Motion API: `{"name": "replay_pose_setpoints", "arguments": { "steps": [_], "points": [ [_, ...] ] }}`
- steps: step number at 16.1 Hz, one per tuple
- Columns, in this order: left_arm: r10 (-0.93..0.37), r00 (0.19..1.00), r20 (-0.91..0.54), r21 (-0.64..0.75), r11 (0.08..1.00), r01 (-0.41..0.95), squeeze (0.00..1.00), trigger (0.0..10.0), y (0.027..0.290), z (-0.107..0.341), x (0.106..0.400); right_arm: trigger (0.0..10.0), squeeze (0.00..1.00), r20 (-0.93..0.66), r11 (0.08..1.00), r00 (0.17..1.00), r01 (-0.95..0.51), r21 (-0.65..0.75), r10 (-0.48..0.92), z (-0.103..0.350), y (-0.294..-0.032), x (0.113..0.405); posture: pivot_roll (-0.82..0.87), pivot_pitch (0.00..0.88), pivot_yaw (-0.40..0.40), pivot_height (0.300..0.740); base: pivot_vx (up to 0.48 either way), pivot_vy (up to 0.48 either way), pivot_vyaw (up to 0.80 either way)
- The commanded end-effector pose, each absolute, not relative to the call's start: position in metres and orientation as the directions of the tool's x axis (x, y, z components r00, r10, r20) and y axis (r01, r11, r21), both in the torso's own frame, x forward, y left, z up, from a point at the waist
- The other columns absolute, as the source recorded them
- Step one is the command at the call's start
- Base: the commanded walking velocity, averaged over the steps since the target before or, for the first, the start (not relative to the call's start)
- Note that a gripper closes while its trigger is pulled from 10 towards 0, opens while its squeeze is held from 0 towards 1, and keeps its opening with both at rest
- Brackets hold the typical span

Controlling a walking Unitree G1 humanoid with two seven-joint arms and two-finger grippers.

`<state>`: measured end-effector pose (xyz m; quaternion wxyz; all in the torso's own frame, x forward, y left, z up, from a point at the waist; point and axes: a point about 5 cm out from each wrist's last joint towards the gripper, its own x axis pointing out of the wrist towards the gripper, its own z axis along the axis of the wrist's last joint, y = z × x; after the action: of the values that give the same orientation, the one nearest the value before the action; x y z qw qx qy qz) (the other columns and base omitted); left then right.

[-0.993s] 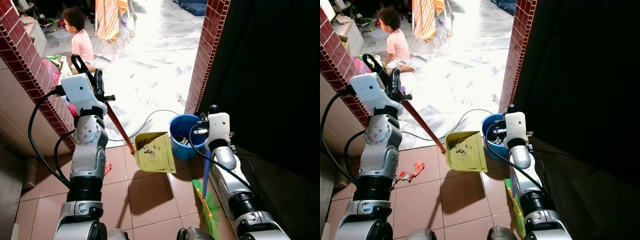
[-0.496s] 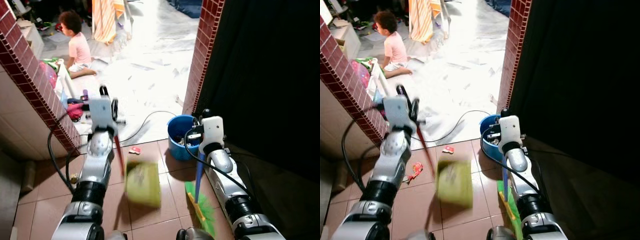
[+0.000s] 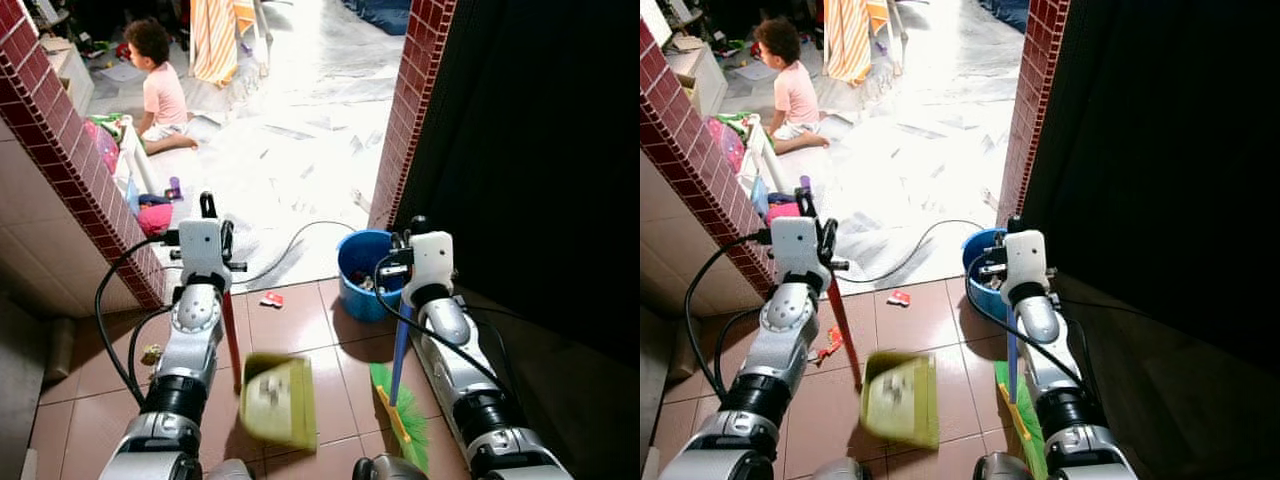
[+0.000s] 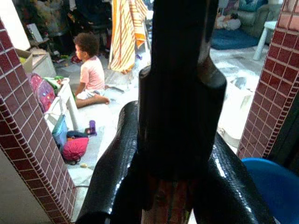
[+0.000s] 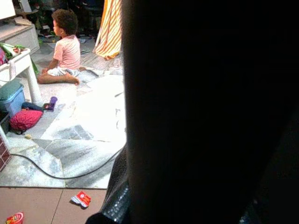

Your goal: Sweep floor

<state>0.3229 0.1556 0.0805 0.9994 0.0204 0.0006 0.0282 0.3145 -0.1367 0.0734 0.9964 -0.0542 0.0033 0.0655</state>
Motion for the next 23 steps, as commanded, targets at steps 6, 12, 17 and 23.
{"name": "replay_pose_setpoints", "arguments": {
  "steps": [6, 12, 17, 23],
  "points": [
    [0.212, 0.887, 0.409, -0.058, 0.977, -0.207, 0.0, 10.0, 0.173, 0.196, 0.348, 10.0, 0.0, 0.04, 0.99, 0.994, -0.093, -0.106, 0.098, 0.083, -0.143, 0.319, -0.05, 0.0, 0.022, 0.74, 0.0, 0.0, 0.0],
    [0.236, 0.743, 0.627, -0.165, 0.972, -0.17, 0.0, 10.0, 0.167, 0.293, 0.361, 10.0, 0.0, 0.043, 0.99, 0.993, -0.101, -0.1, 0.106, 0.084, -0.138, 0.319, -0.06, 0.0, 0.03, 0.74, 0.0, 0.0, 0.0],
    [0.201, 0.757, 0.622, -0.183, 0.977, -0.109, 0.0, 10.0, 0.147, 0.293, 0.363, 10.0, 0.0, 0.047, 0.99, 0.994, -0.094, -0.109, 0.099, 0.084, -0.142, 0.318, -0.07, 0.0, 0.032, 0.74, 0.172, 0.0, -0.46],
    [0.194, 0.768, 0.611, -0.184, 0.978, -0.101, 0.0, 10.0, 0.142, 0.284, 0.363, 10.0, 0.0, 0.048, 0.988, 0.993, -0.105, -0.113, 0.111, 0.084, -0.141, 0.318, -0.07, 0.0, 0.029, 0.74, 0.395, 0.0, 0.0]
  ]
}}
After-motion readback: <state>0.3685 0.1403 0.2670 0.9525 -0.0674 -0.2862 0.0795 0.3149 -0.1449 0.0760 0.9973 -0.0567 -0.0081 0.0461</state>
